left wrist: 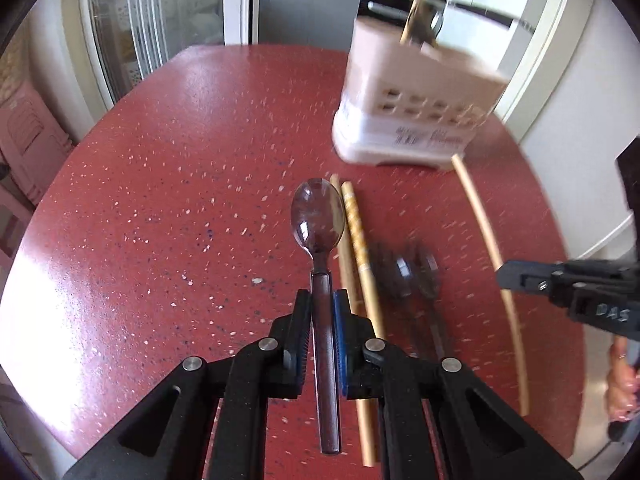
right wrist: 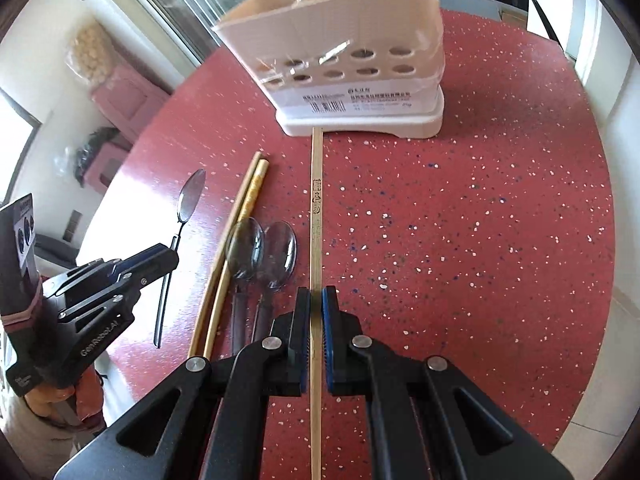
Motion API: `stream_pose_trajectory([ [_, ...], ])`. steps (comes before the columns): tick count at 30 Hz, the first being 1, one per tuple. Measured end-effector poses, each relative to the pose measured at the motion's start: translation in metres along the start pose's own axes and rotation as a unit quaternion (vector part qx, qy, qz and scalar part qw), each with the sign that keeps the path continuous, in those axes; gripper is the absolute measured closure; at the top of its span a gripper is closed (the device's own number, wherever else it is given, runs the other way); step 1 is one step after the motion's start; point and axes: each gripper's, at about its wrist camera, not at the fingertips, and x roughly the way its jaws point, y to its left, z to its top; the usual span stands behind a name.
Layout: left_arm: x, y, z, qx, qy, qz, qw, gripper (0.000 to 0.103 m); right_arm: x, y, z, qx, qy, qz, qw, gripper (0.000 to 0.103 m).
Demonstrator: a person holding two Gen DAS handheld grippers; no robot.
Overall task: Organize utensils
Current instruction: 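Lift the spoon and chopstick with both grippers and carry them over the pink caddy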
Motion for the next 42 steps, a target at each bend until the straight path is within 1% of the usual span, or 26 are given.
stream_pose_trajectory([
  [5, -0.025, -0.003, 0.008, -0.015, -0.036, -0.026, 0.9989, 0.062, -0.025, -0.008, -0.003, -0.009, -0.035, 0.017, 0.999, 0.097],
  [6, -0.031, -0.004, 0.011, -0.019, -0.047, -0.031, 0.9982, 0.062, -0.024, 0.003, 0.001, -0.011, -0.042, 0.016, 0.999, 0.097],
  [7, -0.035, -0.003, 0.012, -0.021, -0.055, -0.034, 0.9977, 0.062, -0.032, 0.002, 0.001, -0.013, -0.054, 0.017, 0.998, 0.097],
  [13, -0.072, -0.005, 0.046, -0.042, -0.123, -0.065, 0.9893, 0.062, -0.076, -0.002, 0.017, -0.011, -0.107, 0.022, 0.994, 0.097],
  [14, -0.077, -0.006, 0.052, -0.043, -0.134, -0.07, 0.9876, 0.062, -0.077, 0.006, 0.023, -0.01, -0.113, 0.021, 0.993, 0.097],
  [17, -0.09, -0.008, 0.076, -0.04, -0.167, -0.077, 0.982, 0.062, -0.097, 0.004, 0.04, -0.008, -0.143, 0.022, 0.989, 0.097],
  [24, -0.089, -0.009, 0.135, -0.04, -0.219, -0.088, 0.9709, 0.062, -0.124, 0.003, 0.085, -0.003, -0.203, 0.018, 0.979, 0.097],
  [27, -0.085, -0.01, 0.157, -0.039, -0.244, -0.091, 0.9647, 0.062, -0.133, 0.003, 0.109, 0.002, -0.237, 0.014, 0.971, 0.097],
  [30, -0.071, -0.014, 0.177, -0.038, -0.258, -0.087, 0.9615, 0.062, -0.135, 0.001, 0.13, 0.008, -0.269, 0.009, 0.963, 0.097],
  [32, -0.062, -0.014, 0.186, -0.038, -0.265, -0.082, 0.96, 0.062, -0.133, 0.0, 0.145, 0.008, -0.288, 0.002, 0.958, 0.097],
  [35, -0.047, -0.015, 0.2, -0.04, -0.271, -0.08, 0.9584, 0.062, -0.127, 0.001, 0.164, 0.006, -0.306, -0.001, 0.952, 0.097],
  [37, -0.038, -0.016, 0.202, -0.042, -0.277, -0.082, 0.9564, 0.062, -0.124, 0.004, 0.175, -0.003, -0.321, -0.01, 0.947, 0.097],
  [42, -0.018, -0.021, 0.209, -0.037, -0.305, -0.072, 0.9489, 0.062, -0.107, 0.013, 0.189, -0.032, -0.352, -0.036, 0.935, 0.097],
])
